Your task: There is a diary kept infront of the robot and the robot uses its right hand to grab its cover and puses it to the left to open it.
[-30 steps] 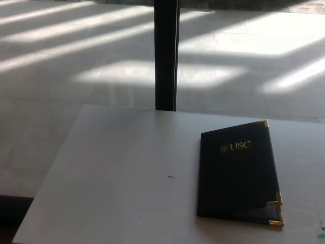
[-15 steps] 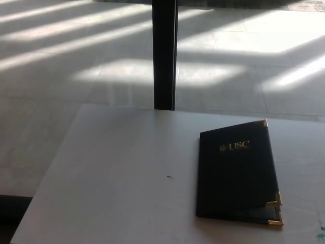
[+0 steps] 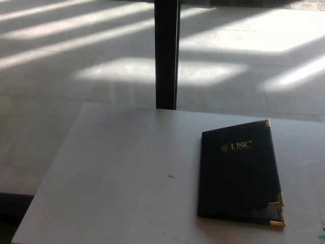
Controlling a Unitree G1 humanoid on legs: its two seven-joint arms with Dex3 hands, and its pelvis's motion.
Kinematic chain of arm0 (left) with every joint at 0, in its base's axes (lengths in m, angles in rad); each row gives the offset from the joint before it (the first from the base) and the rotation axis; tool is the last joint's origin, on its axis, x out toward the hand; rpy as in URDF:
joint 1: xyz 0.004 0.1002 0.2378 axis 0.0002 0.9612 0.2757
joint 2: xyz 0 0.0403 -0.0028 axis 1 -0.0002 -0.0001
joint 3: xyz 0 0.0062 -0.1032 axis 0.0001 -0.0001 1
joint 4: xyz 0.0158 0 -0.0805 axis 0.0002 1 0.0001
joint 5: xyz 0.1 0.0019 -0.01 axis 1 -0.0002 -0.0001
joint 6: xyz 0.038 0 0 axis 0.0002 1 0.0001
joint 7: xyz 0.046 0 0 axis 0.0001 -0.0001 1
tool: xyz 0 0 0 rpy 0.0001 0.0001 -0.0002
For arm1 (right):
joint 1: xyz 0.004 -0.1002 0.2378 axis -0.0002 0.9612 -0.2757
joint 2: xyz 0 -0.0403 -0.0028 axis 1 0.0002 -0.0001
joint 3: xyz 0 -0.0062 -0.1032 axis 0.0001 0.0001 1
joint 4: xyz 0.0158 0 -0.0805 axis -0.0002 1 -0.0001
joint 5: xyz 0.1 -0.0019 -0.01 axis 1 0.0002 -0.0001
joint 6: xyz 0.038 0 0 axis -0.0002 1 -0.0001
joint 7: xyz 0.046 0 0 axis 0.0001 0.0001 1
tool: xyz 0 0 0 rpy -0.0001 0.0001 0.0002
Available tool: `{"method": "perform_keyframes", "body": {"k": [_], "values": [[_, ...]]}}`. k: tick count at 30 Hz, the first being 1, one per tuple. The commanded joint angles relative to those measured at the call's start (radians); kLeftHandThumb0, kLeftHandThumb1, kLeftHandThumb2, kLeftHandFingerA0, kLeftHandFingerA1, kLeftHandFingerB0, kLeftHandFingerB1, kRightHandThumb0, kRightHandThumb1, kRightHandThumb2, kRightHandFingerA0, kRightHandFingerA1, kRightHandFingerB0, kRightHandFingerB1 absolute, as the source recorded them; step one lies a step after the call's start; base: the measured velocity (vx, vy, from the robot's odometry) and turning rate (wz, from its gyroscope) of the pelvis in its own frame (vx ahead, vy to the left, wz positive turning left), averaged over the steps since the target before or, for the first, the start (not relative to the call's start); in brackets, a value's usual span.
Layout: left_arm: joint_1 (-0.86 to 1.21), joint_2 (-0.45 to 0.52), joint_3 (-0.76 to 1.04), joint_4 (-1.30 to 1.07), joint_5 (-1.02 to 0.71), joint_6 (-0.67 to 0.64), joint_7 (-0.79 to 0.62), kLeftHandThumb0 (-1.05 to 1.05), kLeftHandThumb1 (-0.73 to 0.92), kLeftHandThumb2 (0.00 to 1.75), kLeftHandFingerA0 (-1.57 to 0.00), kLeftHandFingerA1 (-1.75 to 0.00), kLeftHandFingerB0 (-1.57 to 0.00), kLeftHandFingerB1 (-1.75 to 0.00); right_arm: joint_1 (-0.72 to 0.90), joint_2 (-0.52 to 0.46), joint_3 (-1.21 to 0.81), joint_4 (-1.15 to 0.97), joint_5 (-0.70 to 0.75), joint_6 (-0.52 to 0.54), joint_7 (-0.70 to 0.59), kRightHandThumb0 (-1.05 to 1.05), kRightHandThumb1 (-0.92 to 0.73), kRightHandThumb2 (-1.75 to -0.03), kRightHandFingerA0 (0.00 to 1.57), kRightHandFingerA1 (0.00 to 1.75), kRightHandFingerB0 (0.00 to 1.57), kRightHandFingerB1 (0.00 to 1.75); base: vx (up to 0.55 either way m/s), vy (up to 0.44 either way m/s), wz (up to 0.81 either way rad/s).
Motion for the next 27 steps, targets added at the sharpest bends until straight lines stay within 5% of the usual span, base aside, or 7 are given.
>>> {"method": "perform_keyframes", "body": {"k": [1, 3, 7, 9, 17, 26, 27], "values": [[0.010, 0.025, 0.003, 0.012, -0.037, 0.008, -0.034, -0.55, 0.75, 0.62, -0.47, -0.45, -0.42, -0.41, -0.028, 0.073, 0.048, -0.038, 0.056, 0.239, -0.185, -0.83, -0.82, -0.68, 0.48, 0.50, 0.35, 0.42, 0.00, 0.000, 0.00], [0.010, 0.021, 0.007, 0.005, -0.045, 0.014, -0.030, -0.52, 0.59, 1.00, -0.46, -0.62, -0.32, -0.53, -0.027, 0.073, 0.046, -0.023, 0.056, 0.242, -0.185, -0.80, -0.86, -0.66, 0.48, 0.49, 0.36, 0.42, 0.00, 0.000, 0.00], [0.011, 0.029, 0.005, -0.002, -0.046, 0.020, -0.020, -0.54, 0.75, 0.61, -0.48, -0.45, -0.43, -0.41, -0.039, 0.087, 0.056, 0.008, 0.047, 0.243, -0.194, -0.70, -0.65, -1.10, 0.45, 0.62, 0.18, 0.48, 0.00, 0.000, 0.00], [0.018, 0.027, 0.001, -0.013, -0.047, 0.014, -0.026, -0.54, 0.75, 0.62, -0.47, -0.45, -0.42, -0.41, -0.029, 0.099, 0.071, 0.004, 0.035, 0.244, -0.196, -0.79, -0.87, -0.66, 0.47, 0.48, 0.35, 0.43, 0.00, 0.000, 0.00], [0.022, 0.021, -0.010, -0.031, -0.048, 0.015, -0.010, -0.52, 0.59, 1.01, -0.44, -0.60, -0.31, -0.53, -0.028, 0.166, 0.093, 0.043, 0.068, 0.258, -0.210, -0.86, -0.65, -0.96, 0.23, 0.53, 0.21, 0.51, 0.00, 0.000, 0.00], [0.033, 0.021, -0.020, -0.041, -0.046, 0.010, -0.007, -0.57, 0.62, 1.01, -0.48, -0.61, -0.33, -0.52, -0.028, 0.250, 0.109, 0.031, 0.129, 0.274, -0.195, -0.86, -0.83, -0.64, 0.20, 0.46, 0.16, 0.41, 0.00, 0.000, 0.00], [0.033, 0.024, -0.022, -0.036, -0.045, 0.006, -0.011, -0.57, 0.75, 0.63, -0.48, -0.44, -0.42, -0.41, -0.028, 0.253, 0.111, 0.029, 0.134, 0.276, -0.194, -0.87, -0.83, -0.64, 0.19, 0.47, 0.16, 0.41, 0.00, 0.000, 0.00]]}}
